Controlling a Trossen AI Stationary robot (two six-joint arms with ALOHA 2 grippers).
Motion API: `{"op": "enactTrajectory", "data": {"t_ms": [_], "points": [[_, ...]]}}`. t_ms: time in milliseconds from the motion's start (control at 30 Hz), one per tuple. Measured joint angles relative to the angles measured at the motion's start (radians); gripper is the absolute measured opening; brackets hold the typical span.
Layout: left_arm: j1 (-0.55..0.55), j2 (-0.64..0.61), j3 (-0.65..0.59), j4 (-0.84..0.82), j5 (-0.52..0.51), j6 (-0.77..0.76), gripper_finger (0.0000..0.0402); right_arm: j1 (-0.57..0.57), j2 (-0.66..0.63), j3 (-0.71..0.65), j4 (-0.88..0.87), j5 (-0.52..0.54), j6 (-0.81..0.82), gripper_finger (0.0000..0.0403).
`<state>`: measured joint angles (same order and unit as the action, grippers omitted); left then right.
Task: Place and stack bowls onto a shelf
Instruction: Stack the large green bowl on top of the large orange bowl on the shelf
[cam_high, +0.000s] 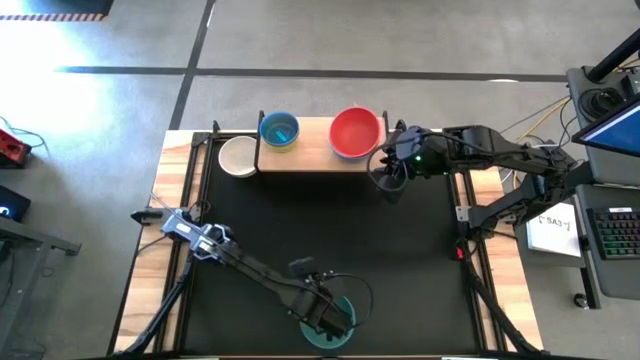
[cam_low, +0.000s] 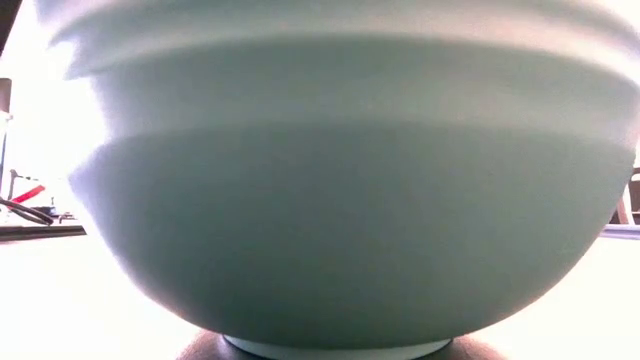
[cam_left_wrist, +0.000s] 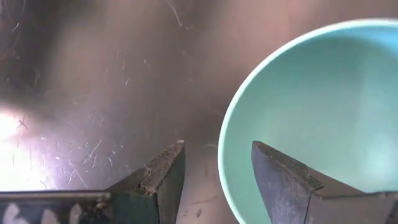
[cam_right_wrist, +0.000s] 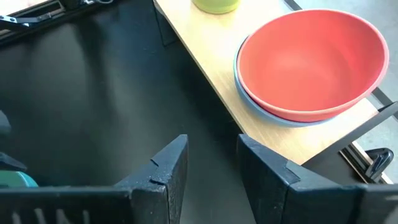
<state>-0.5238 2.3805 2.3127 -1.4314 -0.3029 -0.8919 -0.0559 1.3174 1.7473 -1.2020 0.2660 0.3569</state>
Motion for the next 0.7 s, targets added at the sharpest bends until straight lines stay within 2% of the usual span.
{"op": "enactTrajectory", "data": {"t_ms": [167, 267, 433, 533, 700], "points": [[0.006, 0.000, -0.067, 0.025, 0.035, -0.003, 0.0167, 0.000, 0.000, 0.000, 0.000, -0.001, -0.008, 0.0128], [0.010, 0.000, -0.120, 0.096, 0.081, -0.008, 0.0167, 0.000, 0.000, 0.000, 0.000, -0.001, -0.017, 0.0128], [0.017, 0.002, -0.140, 0.130, 0.109, -0.008, 0.0156, 0.000, 0.000, 0.000, 0.000, -0.001, -0.028, 0.0128], [0.019, 0.002, -0.140, 0.128, 0.131, -0.001, 0.0124, 0.000, 0.000, 0.000, 0.000, -0.001, -0.028, 0.0128], [0.031, 0.002, -0.141, 0.138, 0.190, 0.012, 0.0022, 0.000, 0.000, 0.000, 0.000, -0.002, -0.034, 0.0127]]}}
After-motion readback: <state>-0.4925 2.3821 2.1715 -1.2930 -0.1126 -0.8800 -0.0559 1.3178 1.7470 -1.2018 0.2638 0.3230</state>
